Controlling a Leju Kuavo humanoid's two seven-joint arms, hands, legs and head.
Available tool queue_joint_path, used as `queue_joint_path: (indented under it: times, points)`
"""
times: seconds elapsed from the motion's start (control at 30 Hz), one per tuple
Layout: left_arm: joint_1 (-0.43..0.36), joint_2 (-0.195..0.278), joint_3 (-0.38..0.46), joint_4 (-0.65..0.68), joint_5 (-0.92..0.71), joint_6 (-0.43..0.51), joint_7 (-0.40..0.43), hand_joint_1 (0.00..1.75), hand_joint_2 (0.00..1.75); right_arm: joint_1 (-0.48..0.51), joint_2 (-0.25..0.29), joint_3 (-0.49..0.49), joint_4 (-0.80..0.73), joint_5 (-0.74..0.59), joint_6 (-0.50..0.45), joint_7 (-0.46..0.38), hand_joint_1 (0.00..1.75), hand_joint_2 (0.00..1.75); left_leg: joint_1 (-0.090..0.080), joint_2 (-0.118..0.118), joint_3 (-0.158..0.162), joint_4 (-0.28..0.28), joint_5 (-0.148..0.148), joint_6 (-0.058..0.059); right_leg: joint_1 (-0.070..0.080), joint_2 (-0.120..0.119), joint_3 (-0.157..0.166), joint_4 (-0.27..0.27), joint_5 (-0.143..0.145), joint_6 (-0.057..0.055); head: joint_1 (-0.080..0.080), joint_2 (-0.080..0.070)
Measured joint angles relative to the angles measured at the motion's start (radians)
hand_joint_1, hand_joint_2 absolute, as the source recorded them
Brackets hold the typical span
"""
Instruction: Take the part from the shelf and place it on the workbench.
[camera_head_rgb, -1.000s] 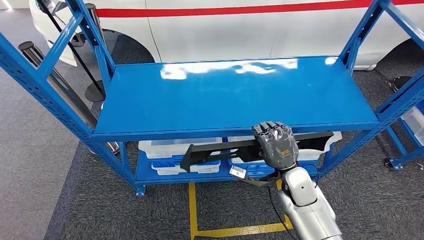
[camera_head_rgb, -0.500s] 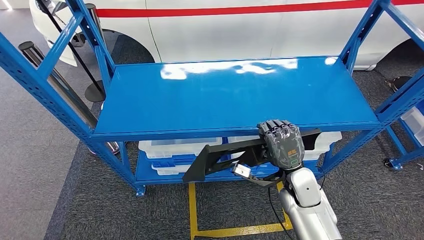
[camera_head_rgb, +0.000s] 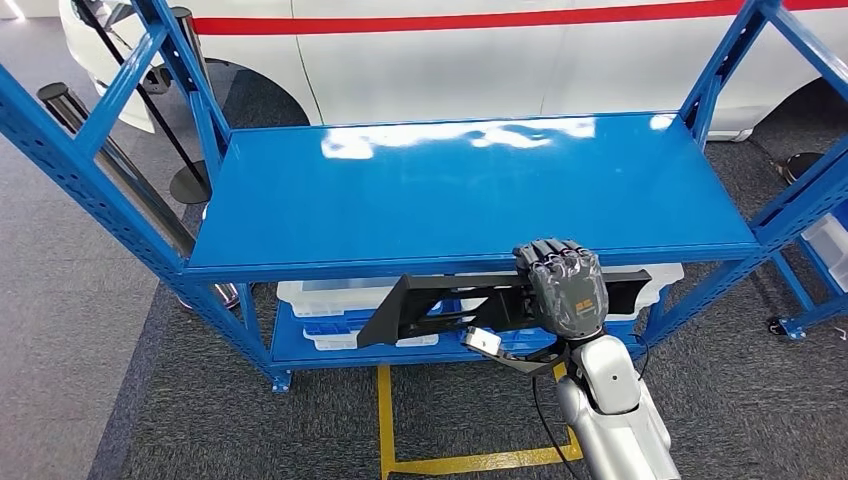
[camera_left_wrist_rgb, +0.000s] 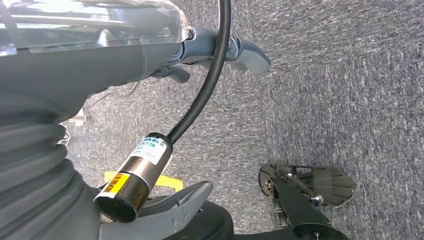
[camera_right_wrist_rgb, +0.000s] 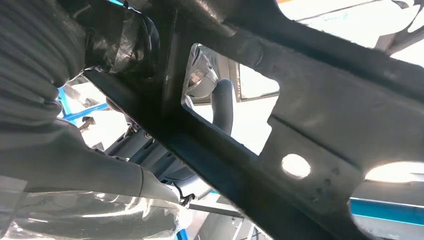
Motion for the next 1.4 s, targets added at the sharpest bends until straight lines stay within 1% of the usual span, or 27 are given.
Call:
queue_joint_path:
  times: [0.1,0.27,0.43,0.6,0.83,1.13,1.4]
  points:
    - [0.000,0.000,0.000,0.000,0.000,0.000,0.000,0.00,1.75,0.000,0.004,-0.001,0.000,-0.004,0.000,-0.006,1.73,1.75,0.000,0.000,0.000,0.000,0.000,0.000,0.000,0.000,0.000,0.000,0.000,0.000,0.000,0.000]
    - [0.000,0.000,0.000,0.000,0.000,-0.003,0.000,0.00,1.75,0.000,0.026,-0.020,0.000,-0.028,0.000,-0.059,1.73,1.75,0.000,0.000,0.000,0.000,0.000,0.000,0.000,0.000,0.000,0.000,0.000,0.000,0.000,0.000]
    - [0.000,0.000,0.000,0.000,0.002,-0.006,0.000,0.00,1.75,0.000,0.049,-0.037,0.000,-0.044,0.000,-0.088,1.73,1.75,0.000,0.000,0.000,0.000,0.000,0.000,0.000,0.000,0.000,0.000,0.000,0.000,0.000,0.000]
    - [0.000,0.000,0.000,0.000,0.016,-0.006,0.000,0.00,1.75,-0.003,0.059,-0.045,0.014,-0.094,0.000,-0.109,1.73,1.75,0.000,0.000,0.000,0.000,0.000,0.000,0.000,0.000,0.000,0.000,0.000,0.000,0.000,0.000]
    - [0.000,0.000,0.000,0.000,0.026,-0.006,-0.001,0.00,1.75,-0.003,0.082,-0.085,0.014,-0.160,0.000,-0.178,1.73,1.75,0.000,0.000,0.000,0.000,0.000,0.000,0.000,0.000,0.000,0.000,0.000,0.000,0.000,0.000]
    - [0.000,0.000,0.000,0.000,0.026,0.002,0.000,0.00,1.75,-0.004,0.099,-0.129,0.008,-0.188,0.000,-0.196,1.73,1.75,0.000,0.000,0.000,0.000,0.000,0.000,0.000,0.000,0.000,0.000,0.000,0.000,0.000,0.000]
    - [-0.001,0.000,0.000,0.000,0.026,0.003,0.000,0.00,1.75,-0.004,0.104,-0.142,0.008,-0.192,0.000,-0.198,1.73,1.75,0.000,0.000,0.000,0.000,0.000,0.000,0.000,0.000,0.000,0.000,0.000,0.000,0.000,0.000]
